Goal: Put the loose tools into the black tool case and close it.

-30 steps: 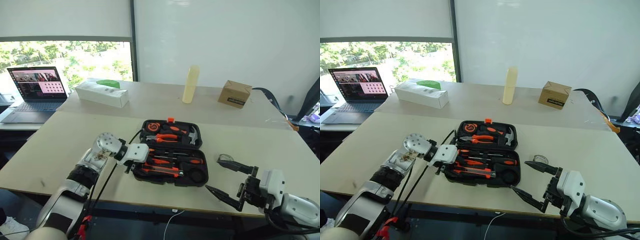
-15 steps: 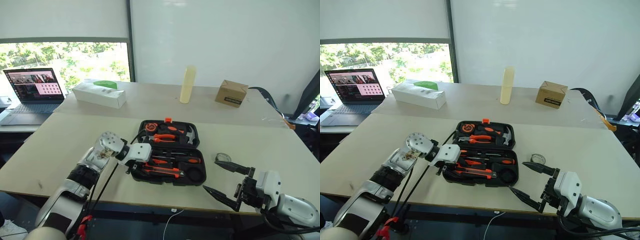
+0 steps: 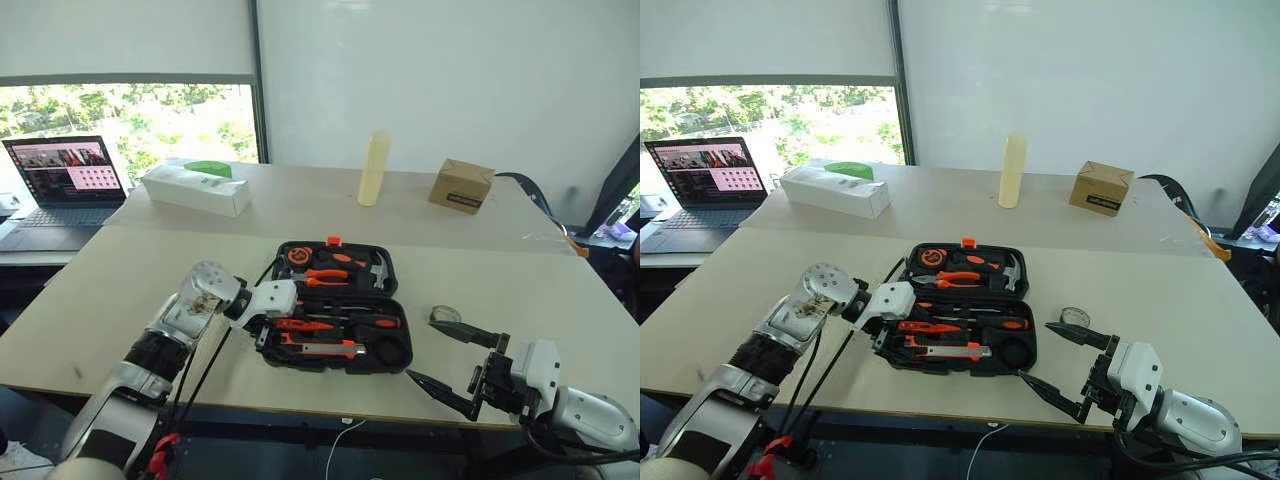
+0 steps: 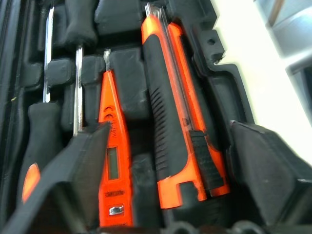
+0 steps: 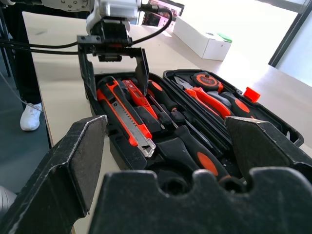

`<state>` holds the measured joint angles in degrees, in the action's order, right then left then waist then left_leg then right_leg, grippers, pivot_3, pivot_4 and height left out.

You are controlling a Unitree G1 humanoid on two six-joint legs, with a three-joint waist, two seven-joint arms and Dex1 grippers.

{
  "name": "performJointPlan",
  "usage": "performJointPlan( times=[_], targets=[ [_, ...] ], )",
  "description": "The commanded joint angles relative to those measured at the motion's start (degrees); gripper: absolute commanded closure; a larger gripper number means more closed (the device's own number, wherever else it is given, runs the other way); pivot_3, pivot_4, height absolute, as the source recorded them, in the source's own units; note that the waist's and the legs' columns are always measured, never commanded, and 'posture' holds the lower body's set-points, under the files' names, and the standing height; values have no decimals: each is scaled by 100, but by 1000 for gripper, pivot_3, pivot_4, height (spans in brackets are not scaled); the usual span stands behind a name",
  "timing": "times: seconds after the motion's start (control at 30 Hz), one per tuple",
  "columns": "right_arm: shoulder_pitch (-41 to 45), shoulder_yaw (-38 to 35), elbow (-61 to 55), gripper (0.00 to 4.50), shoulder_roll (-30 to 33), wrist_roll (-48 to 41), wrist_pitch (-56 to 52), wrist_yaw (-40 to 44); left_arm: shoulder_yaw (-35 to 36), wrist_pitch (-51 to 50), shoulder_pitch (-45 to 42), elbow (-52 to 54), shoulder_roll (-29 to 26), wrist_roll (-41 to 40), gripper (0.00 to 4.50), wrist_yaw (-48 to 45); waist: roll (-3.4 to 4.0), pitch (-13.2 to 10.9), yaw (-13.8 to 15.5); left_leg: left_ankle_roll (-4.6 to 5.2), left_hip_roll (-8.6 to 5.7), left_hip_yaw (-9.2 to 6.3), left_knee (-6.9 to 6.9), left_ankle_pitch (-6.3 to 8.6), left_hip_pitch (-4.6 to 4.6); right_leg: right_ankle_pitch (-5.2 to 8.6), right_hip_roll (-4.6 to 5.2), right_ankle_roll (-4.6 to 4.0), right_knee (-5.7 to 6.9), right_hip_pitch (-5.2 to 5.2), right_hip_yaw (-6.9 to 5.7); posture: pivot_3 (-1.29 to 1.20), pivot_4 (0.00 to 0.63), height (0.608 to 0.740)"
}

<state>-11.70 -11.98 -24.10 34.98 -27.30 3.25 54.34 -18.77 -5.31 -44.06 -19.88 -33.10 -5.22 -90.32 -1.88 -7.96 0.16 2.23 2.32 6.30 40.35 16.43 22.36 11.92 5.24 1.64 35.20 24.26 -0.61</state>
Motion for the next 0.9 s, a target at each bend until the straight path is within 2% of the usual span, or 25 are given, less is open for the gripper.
performJointPlan(
  times=[0.03, 0.13, 0.2, 0.23, 0.3, 0.33, 0.4, 0.47, 0.57, 0.7, 0.9],
  targets=[
    [109, -113, -13, 0, 31, -81, 156, 52, 409, -212, -311, 182, -209, -789, 252, -217, 0, -2, 5, 0, -1, 0, 0, 0, 0, 0, 0, 0, 0, 0, 0, 0, 150, 740],
    [164, -103, 38, 0, 30, -65, 169, 75, 588, 173, -411, -55, -144, -801, 252, -126, 1, -2, 21, 0, -1, -2, 3, 0, -1, 0, 2, 0, 3, -1, -1, 0, 150, 740],
    [190, -96, 64, 0, 15, -55, 181, 76, 643, 513, -408, -226, -59, -685, 786, 45, 3, -2, 39, 0, -6, -2, 3, 0, -4, -1, 4, 2, 3, -4, 1, 0, 150, 740],
    [202, -81, 63, 0, 0, -45, 179, 66, 641, 687, -361, -288, 9, -611, 914, 167, 3, -2, 42, 0, -7, -3, 3, 0, -6, -1, 5, 2, 3, -8, 1, 0, 150, 740],
    [205, -50, 47, 0, -17, -21, 178, 52, 616, 939, -217, -277, 132, -575, 1584, 244, 3, -2, 46, 0, -8, -3, 3, 0, -5, -1, 4, 2, 2, -7, 1, 0, 150, 740],
    [197, -42, 35, 0, -24, -17, 177, 47, 534, 733, -123, -146, 119, -625, 1932, 121, 3, -2, 47, 0, -8, -2, 3, 0, -4, -2, 5, 3, 1, -6, 1, 0, 150, 740],
    [161, -54, 13, 0, -24, -20, 183, 50, 304, 1120, 84, 61, 59, -572, 2637, 13, 3, -2, 45, 0, -8, -2, 3, 0, 0, -2, 4, 3, -1, -5, 0, 0, 150, 740],
    [136, -74, -4, 0, -19, -25, 183, 51, 259, 1301, 215, 77, 179, -359, 3203, 297, 3, -3, 46, 0, -8, -1, 3, 0, -1, -2, 4, 3, 0, -4, 1, 0, 150, 740],
    [123, -87, -21, 0, -11, -27, 176, 43, 197, 1411, 373, 8, 304, -84, 4323, 712, 3, -3, 56, 0, -8, -1, 5, 0, 0, -2, 5, 4, -1, -5, 1, 0, 150, 740],
    [115, -80, -32, 0, -8, -30, 167, 44, 154, 1296, 467, -64, 424, 231, 4417, 1265, 3, -3, 55, 1, -10, -4, 5, 0, -1, -4, 6, 6, 0, -6, 1, 0, 150, 740],
    [110, -63, -49, 0, -11, -40, 156, 48, -10, 1196, 549, -146, 386, 485, 4417, 1392, 4, -2, 55, 1, -10, -4, 5, 1, -5, -4, 7, 6, 1, -10, 1, 0, 150, 740]
  ],
)
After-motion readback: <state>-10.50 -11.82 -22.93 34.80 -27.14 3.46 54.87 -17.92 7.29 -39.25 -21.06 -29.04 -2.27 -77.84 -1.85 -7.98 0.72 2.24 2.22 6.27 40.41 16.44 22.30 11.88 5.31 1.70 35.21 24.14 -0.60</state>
